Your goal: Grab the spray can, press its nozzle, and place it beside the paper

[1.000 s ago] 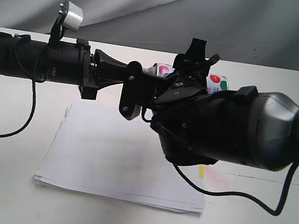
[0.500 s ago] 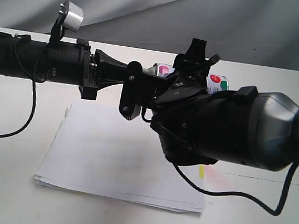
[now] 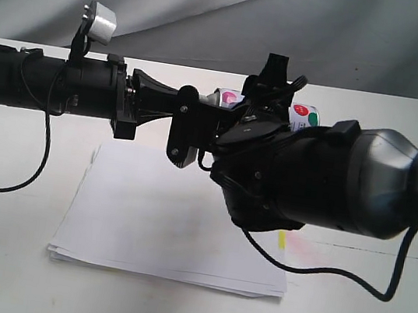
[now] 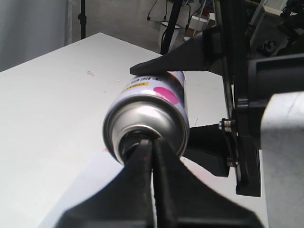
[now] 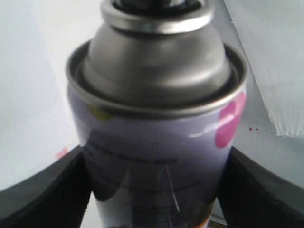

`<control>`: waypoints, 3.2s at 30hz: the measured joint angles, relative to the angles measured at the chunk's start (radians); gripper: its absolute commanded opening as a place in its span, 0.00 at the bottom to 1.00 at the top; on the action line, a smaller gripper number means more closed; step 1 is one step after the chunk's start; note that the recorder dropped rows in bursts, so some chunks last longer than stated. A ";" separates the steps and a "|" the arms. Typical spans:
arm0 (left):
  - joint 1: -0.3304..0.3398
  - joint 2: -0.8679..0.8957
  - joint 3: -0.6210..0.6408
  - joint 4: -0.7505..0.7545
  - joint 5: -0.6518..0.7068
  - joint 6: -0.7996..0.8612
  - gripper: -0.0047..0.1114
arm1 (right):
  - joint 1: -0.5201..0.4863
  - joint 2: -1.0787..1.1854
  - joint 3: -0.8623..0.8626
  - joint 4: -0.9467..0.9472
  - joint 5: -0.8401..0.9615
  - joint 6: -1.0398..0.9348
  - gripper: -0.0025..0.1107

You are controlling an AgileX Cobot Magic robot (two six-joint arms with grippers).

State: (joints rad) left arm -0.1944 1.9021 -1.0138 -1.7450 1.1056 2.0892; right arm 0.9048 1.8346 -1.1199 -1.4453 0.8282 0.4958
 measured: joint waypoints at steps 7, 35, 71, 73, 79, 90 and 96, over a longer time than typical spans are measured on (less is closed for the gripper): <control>0.000 0.000 0.000 0.000 0.000 0.000 0.04 | 0.000 0.000 0.000 0.000 0.000 0.000 0.02; 0.257 -0.086 0.075 0.103 0.106 0.000 0.04 | 0.002 0.000 0.000 -0.037 -0.051 0.000 0.02; 0.257 -0.086 0.075 0.103 0.106 0.000 0.04 | -0.388 -0.616 0.295 0.464 -0.695 0.340 0.02; 0.257 -0.086 0.075 0.103 0.106 0.000 0.04 | -0.428 -0.603 0.338 0.466 -0.764 0.348 0.02; 0.257 -0.086 0.075 0.103 0.106 0.000 0.04 | -0.584 -0.525 0.394 0.469 -0.975 0.352 0.02; 0.257 -0.086 0.075 0.103 0.106 0.000 0.04 | -0.689 -0.283 0.394 0.604 -1.243 0.035 0.02; 0.257 -0.086 0.075 0.103 0.106 0.000 0.04 | -0.695 -0.126 0.394 0.762 -1.391 -0.183 0.02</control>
State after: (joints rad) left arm 0.0625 1.8163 -0.9393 -1.6421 1.2118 2.0892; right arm 0.2099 1.7084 -0.7257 -0.6828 -0.5628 0.3124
